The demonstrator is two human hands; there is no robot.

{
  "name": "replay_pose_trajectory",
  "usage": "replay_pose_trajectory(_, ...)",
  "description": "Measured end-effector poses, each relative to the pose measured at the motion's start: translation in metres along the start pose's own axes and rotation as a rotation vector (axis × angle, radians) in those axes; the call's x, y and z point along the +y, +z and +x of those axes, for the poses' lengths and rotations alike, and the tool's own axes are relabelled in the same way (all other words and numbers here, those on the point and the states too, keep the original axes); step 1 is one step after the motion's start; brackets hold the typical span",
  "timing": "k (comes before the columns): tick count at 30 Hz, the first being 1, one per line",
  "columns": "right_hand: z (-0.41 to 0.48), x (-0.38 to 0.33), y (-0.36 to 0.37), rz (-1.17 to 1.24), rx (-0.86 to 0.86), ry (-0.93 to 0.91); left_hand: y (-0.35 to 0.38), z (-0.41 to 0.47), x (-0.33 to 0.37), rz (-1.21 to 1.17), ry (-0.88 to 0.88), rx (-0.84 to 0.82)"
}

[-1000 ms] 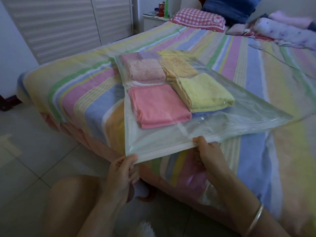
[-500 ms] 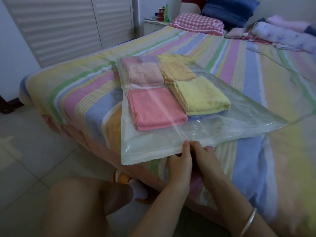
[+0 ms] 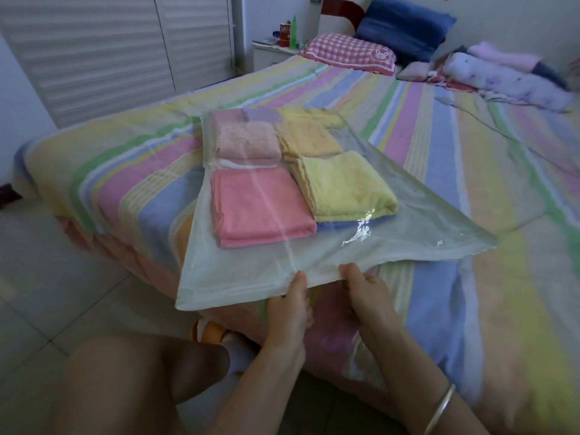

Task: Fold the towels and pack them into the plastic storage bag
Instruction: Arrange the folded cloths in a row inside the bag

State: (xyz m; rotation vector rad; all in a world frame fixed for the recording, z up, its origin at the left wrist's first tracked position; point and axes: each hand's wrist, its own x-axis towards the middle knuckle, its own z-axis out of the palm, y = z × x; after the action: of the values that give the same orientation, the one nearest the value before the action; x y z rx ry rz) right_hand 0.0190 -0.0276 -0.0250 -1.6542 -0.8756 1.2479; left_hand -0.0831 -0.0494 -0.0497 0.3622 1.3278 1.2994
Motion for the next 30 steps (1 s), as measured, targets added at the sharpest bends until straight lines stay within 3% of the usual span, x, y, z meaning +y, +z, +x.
replay_pose_trajectory(6,0.000,0.005,-0.013,0.027,0.014,-0.026,-0.041,-0.004,0.018,0.048,0.092,-0.028)
replay_pose_trajectory(10,0.000,0.009,-0.029,0.061,0.036,-0.021,-0.051,-0.006,0.018,-0.023,0.117,0.040)
replay_pose_trajectory(13,-0.003,0.010,-0.032,0.108,0.027,-0.043,-0.037,-0.007,0.009,-0.106,0.060,0.107)
replay_pose_trajectory(15,-0.003,0.010,-0.030,0.096,0.038,-0.060,-0.016,-0.015,0.003,-0.096,0.033,0.065)
replay_pose_trajectory(18,-0.007,0.009,-0.027,0.070,0.038,-0.059,0.020,-0.022,-0.011,0.063,0.038,-0.025)
replay_pose_trajectory(23,-0.012,0.005,-0.028,0.066,0.021,0.003,0.060,-0.020,-0.024,0.256,0.016,-0.020)
replay_pose_trajectory(30,-0.011,0.009,-0.031,-0.009,-0.012,-0.008,0.052,-0.018,-0.028,0.174,0.022,-0.003)
